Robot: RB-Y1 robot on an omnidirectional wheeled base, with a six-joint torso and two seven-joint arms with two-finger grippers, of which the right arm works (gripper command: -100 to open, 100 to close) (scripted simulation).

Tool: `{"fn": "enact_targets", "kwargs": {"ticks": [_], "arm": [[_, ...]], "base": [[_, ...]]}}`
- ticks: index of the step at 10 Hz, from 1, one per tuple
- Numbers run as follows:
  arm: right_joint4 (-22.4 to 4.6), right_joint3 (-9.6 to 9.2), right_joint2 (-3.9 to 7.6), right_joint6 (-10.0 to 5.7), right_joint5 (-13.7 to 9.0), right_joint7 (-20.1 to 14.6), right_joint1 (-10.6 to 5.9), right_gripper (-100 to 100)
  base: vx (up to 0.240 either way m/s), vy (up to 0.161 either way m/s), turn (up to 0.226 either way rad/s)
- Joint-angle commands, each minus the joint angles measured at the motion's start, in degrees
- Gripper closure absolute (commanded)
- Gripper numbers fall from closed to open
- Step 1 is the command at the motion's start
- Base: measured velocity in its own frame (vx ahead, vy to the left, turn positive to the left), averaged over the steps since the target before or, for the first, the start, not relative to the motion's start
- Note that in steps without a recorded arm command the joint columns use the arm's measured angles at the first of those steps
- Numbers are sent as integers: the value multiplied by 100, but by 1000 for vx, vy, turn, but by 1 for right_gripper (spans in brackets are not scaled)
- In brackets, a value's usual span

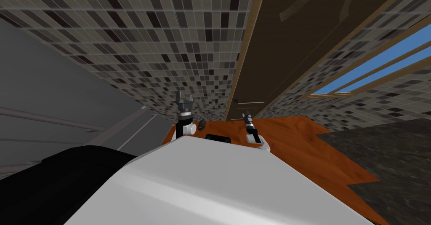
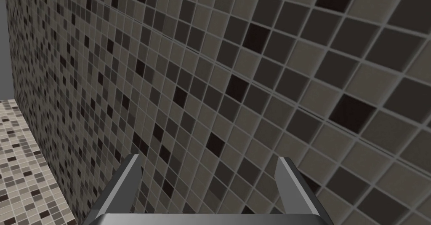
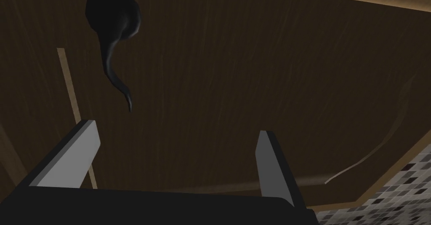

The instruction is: Pull the door open

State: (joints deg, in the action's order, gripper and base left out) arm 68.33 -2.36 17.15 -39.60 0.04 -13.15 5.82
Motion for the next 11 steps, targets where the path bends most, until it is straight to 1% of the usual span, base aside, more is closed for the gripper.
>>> {"fn": "enact_targets", "kwargs": {"ticks": [1,2,3,5,7,11], "arm": [[-286,-7,91,-29,-18,-55,-130,-100],[-367,-7,91,-29,-18,-55,-130,-100],[-579,-10,144,-63,-29,-85,-212,-100],[-995,-17,248,-129,-51,-143,-371,-100],[-1360,-23,339,-188,-70,-195,-512,-100],[-1960,-32,489,-283,-101,-279,-743,-100]], "base": [[87,-55,181],[58,-55,42],[39,-48,67],[56,-51,168],[70,-64,117],[54,-54,104]]}}
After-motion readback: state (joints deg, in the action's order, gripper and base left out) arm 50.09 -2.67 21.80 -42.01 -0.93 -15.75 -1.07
